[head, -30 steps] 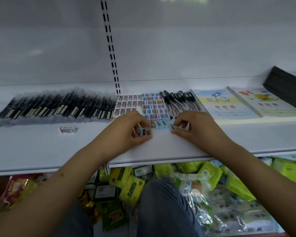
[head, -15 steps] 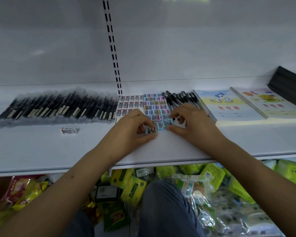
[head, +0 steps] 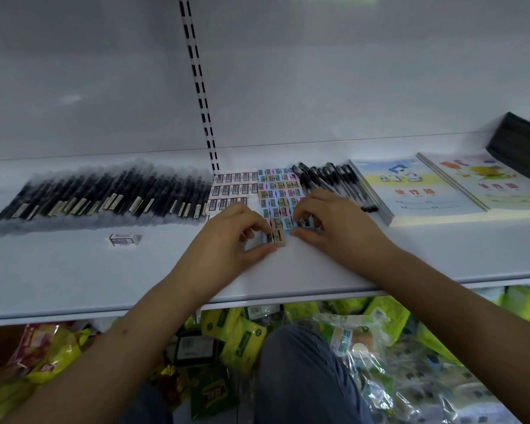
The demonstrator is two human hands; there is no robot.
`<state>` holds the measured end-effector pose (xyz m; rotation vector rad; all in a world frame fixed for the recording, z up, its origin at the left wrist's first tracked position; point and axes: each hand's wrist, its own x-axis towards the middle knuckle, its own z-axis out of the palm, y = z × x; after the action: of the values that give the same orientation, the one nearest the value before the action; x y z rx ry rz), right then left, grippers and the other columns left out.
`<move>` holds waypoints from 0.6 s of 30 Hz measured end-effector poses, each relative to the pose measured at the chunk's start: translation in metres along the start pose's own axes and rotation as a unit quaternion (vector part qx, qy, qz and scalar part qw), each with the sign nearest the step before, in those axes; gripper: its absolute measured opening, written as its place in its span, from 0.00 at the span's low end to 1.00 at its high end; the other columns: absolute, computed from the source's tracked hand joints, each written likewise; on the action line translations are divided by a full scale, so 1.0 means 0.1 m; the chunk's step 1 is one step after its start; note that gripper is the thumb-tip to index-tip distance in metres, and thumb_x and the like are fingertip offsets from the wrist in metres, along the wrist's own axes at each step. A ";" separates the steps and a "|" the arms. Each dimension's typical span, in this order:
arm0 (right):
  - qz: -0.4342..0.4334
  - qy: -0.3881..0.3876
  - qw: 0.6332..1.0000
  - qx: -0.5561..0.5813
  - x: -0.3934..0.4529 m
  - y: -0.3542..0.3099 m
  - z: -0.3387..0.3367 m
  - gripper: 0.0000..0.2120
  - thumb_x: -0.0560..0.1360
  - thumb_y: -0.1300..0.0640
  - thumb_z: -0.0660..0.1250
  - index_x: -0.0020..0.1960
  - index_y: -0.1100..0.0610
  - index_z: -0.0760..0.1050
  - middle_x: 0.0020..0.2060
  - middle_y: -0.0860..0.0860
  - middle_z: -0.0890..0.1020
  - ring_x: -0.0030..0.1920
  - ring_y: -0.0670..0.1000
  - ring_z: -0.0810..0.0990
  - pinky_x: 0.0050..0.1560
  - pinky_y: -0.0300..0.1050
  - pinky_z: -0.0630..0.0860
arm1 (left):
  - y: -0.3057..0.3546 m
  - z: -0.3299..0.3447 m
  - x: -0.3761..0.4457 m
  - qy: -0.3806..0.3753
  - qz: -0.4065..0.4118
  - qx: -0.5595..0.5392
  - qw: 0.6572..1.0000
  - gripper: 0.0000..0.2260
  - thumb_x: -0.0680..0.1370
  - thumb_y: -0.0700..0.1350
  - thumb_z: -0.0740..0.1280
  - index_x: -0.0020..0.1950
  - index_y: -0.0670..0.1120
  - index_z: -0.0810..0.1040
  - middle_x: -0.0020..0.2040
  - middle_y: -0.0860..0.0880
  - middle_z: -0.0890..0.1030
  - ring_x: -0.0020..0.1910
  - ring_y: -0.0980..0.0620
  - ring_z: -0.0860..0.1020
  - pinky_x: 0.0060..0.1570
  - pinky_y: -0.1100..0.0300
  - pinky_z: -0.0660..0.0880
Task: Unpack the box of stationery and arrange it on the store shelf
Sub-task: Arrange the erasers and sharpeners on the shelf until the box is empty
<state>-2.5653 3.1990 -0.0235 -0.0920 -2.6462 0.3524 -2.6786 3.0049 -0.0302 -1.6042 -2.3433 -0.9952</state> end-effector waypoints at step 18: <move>0.094 0.094 0.991 0.005 -0.07 -0.16 -0.08 0.15 0.78 0.47 0.66 0.59 0.55 0.72 0.49 0.46 0.69 0.43 0.46 0.72 0.41 0.42 0.67 | -0.01 -0.16 -0.13 0.016 -0.042 -0.003 0.999 0.13 0.75 0.58 0.69 0.56 0.54 0.75 0.50 0.59 0.73 0.50 0.62 0.73 0.48 0.73 0.68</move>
<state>-2.5554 3.1846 -0.0152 -0.3550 -2.4537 0.3985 -2.6780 2.9850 -0.0246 -1.4918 -2.4071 -1.0372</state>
